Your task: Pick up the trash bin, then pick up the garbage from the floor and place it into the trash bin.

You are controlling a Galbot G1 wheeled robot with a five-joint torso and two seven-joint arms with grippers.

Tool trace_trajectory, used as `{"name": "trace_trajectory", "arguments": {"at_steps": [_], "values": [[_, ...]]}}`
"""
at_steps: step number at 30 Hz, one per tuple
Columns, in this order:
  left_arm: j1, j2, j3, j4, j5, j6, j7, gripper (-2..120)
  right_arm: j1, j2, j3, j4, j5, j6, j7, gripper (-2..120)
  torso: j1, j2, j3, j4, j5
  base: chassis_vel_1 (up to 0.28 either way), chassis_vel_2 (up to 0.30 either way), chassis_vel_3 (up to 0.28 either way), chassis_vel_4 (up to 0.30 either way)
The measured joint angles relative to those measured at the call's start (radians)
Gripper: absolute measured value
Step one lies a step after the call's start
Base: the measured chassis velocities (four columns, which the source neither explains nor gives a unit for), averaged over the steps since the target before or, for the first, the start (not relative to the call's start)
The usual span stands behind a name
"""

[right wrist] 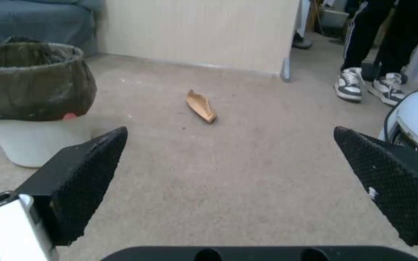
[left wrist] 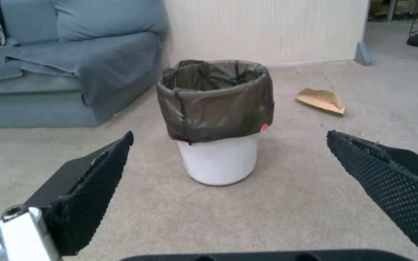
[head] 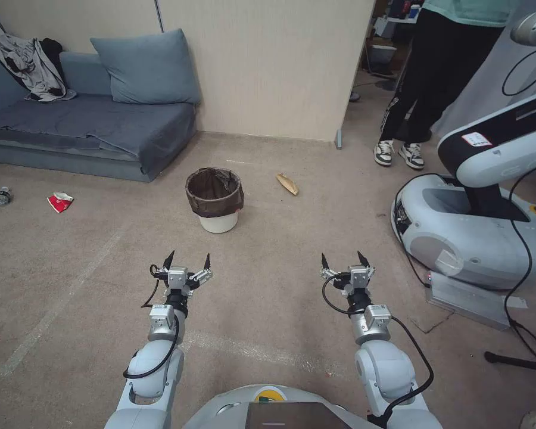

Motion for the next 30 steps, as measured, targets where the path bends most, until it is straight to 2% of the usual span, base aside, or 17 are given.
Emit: {"name": "trace_trajectory", "arguments": {"at_steps": [30], "values": [[0.002, 0.0, -0.001, -0.005, 0.0, 0.003, 0.0, 100, -0.001, 0.001, 0.001, 0.003, 0.0, -0.002, 0.0, 100, 0.0, 0.0, 0.0, 0.0, 0.0, 0.0, 0.0, 0.0, 0.0]]}}
